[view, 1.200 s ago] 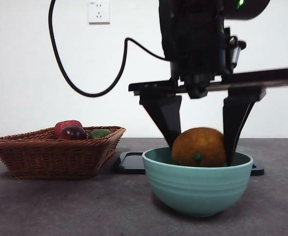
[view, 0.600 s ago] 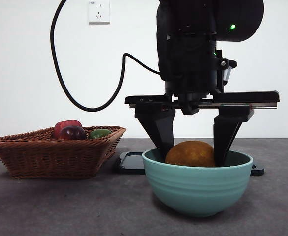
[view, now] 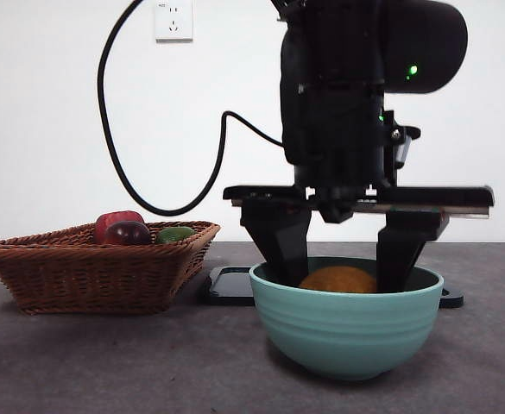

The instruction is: Pick up the wifruite, put it on the bowl, pick up the plate, put it on desk

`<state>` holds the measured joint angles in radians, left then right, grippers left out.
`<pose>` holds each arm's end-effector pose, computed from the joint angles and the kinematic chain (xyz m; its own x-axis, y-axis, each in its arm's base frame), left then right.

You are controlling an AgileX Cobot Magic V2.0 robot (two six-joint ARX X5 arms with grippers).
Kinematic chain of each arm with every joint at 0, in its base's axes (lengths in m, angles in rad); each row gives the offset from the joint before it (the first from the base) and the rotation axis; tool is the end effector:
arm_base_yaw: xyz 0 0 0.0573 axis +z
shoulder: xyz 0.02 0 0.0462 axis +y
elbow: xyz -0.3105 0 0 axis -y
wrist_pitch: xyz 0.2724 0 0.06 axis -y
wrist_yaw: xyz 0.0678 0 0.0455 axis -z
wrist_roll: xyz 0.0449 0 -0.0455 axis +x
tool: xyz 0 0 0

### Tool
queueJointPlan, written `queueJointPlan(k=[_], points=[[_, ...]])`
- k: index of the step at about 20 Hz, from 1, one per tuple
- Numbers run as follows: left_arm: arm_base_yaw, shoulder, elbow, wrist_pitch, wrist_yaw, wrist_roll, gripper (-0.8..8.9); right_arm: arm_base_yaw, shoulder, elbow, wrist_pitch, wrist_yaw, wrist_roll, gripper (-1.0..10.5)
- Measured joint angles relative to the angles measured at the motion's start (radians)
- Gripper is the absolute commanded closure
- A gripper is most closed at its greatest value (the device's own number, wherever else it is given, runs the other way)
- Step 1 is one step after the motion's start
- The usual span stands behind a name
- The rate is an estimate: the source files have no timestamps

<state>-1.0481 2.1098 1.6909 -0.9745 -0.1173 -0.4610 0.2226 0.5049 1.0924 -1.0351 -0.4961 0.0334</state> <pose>0.2404 -0.4068 0.2034 0.1889 -0.0934 -0.9775 0.5429 0.8395 0.0247 0.0328 0.0293 0.4082 0.6682 0.6393 -0.3806 -0.5982 0.7658 0.2360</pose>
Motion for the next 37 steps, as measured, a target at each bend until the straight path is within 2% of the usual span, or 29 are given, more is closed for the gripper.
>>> queueJointPlan(k=[7, 9, 10, 15, 21, 24, 27, 31, 34, 37], points=[[0.000, 0.005, 0.000, 0.002, 0.000, 0.004, 5.54, 0.000, 0.000, 0.000, 0.000, 0.000, 0.000, 3.6], [0.000, 0.005, 0.000, 0.002, 0.000, 0.004, 4.31, 0.000, 0.000, 0.000, 0.000, 0.000, 0.000, 3.6], [0.000, 0.005, 0.000, 0.002, 0.000, 0.004, 4.02, 0.000, 0.000, 0.000, 0.000, 0.000, 0.000, 3.6], [-0.002, 0.005, 0.026, -0.050, 0.000, 0.019, 4.02, 0.000, 0.000, 0.000, 0.000, 0.000, 0.000, 3.6], [-0.007, 0.004, 0.210, -0.196, -0.006, 0.077, 4.03, 0.000, 0.000, 0.000, 0.000, 0.000, 0.000, 3.6], [-0.025, -0.032, 0.272, -0.244, -0.077, 0.103, 4.03, 0.000, 0.000, 0.000, 0.000, 0.000, 0.000, 3.6], [-0.035, -0.133, 0.272, -0.277, -0.091, 0.119, 4.00, 0.000, 0.000, 0.000, 0.000, 0.000, 0.000, 3.6], [-0.036, -0.289, 0.280, -0.377, -0.200, 0.130, 2.44, 0.000, 0.000, 0.000, 0.000, 0.000, 0.000, 3.6], [-0.036, -0.379, 0.281, -0.440, -0.283, 0.126, 2.39, 0.000, 0.000, 0.000, 0.000, 0.000, 0.000, 3.6], [-0.036, -0.473, 0.281, -0.444, -0.299, 0.114, 2.42, 0.000, 0.000, 0.000, 0.000, 0.000, 0.000, 3.6]])
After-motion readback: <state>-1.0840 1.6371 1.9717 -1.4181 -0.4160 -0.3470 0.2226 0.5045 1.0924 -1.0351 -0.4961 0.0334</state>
